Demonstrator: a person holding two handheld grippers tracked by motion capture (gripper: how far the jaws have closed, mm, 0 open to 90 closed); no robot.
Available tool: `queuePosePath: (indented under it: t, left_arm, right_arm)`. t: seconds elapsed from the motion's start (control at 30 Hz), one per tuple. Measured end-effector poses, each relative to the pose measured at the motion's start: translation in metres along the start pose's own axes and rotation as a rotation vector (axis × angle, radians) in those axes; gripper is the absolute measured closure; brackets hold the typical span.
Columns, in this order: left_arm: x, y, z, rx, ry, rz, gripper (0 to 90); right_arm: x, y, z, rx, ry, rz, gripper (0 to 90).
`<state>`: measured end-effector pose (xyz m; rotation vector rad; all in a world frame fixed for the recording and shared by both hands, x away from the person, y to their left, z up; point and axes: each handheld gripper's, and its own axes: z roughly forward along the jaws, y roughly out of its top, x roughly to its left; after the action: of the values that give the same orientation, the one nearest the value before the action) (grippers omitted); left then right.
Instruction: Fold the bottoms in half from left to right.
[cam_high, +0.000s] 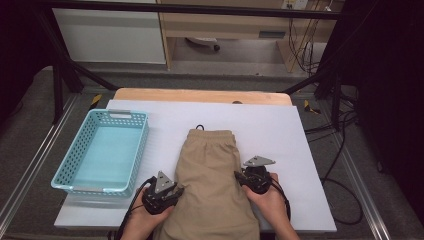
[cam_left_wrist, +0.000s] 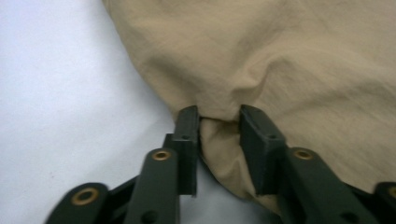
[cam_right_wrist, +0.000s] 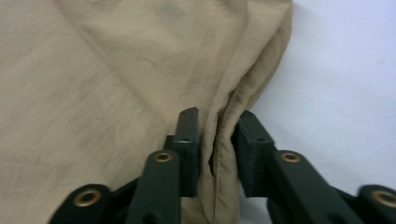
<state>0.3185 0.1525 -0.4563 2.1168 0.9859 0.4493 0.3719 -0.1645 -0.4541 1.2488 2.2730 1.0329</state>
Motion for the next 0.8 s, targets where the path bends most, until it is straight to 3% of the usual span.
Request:
queuePosePath:
  t: [0.23,0.4,0.6,0.8]
  left_arm:
    - [-0.001,-0.002,0.000,-0.027,0.019,0.007,82.8]
    - [-0.001,-0.002,-0.001,-0.023,0.009,0.011,88.4]
    - [-0.006,-0.002,-0.007,0.009,-0.052,0.002,89.3]
    - [-0.020,-0.011,-0.022,0.039,-0.104,0.034,89.2]
  right_arm:
    - [0.000,0.001,0.000,-0.001,0.008,-0.015,86.2]
    - [0.001,0.001,-0.001,0.000,0.007,-0.023,87.9]
    - [0.003,-0.005,-0.012,0.016,0.039,-0.018,88.1]
    - [0.005,-0.011,-0.023,0.039,0.065,-0.032,87.4]
